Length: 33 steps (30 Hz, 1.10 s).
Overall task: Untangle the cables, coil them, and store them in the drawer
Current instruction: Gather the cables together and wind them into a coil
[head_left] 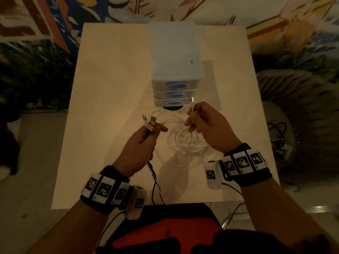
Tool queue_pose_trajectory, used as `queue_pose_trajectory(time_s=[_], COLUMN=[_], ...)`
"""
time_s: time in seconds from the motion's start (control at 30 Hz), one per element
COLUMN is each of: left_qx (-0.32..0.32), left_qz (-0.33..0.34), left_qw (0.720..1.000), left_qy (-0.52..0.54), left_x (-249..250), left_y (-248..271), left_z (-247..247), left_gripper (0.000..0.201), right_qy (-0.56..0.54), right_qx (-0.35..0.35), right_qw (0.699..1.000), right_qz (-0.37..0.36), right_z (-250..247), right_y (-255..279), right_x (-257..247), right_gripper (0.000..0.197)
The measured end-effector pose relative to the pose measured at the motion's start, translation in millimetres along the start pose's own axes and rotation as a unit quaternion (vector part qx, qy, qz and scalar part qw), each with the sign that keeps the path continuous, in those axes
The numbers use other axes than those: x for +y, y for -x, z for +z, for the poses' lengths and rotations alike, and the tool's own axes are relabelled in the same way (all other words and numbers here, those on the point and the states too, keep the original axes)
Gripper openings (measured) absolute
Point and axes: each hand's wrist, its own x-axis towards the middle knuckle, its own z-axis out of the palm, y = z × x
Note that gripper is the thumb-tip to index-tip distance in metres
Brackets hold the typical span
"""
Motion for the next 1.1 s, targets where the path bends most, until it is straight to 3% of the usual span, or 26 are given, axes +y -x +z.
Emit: queue_pose_trajectory(time_s=[0.17,0.33,0.43,0.57,0.63,0.9,1.1], left_qx=[-0.005,-0.032,-0.052,-0.08,-0.085,-0.055,-0.018], left_qz=[0.029,0.063,0.12,0.193,0.21,0.212,0.169], left_qw=[0.999,0.997,0.988,0.974,0.968,0.951,0.961], left_qy=[-0.025,-0.031,-0.079,-0.084,-0.105,-0.217,-0.219], left_x=[11.2,29.3,43.5,61.6,66.2,69.5,64.6], left_y=[-2.0,-3.5,-2.4,-1.4,-3.9,-17.6,-15.1], left_z=[20.9,37.4,46.8,63.1,68.4,63.2,51.8], left_gripper=[0.026,0.024,0.021,0.038,0.037,0.01,0.021], right_qy=[-0.098,-0.098,-0.107,-0.079,-0.047,-0.03,-0.07], right_qx=[0.04,0.065,0.064,0.049,0.051,0.076,0.2], right_qw=[0.994,0.993,0.992,0.995,0.996,0.991,0.974], right_qz=[-0.01,-0.016,-0.026,-0.044,-0.055,-0.11,-0.085], right_z=[-39.8,-58.5,-61.0,-56.0,-55.4,-87.8,-97.2], right_y=[19.5,37.5,46.3,52.5,51.4,44.3,72.6], right_x=[-18.4,-29.0,-38.7,-54.1,-61.3,-106.8,-184.4], right_gripper=[0.016,0.018,0.015,0.011,0.008,0.009,0.042])
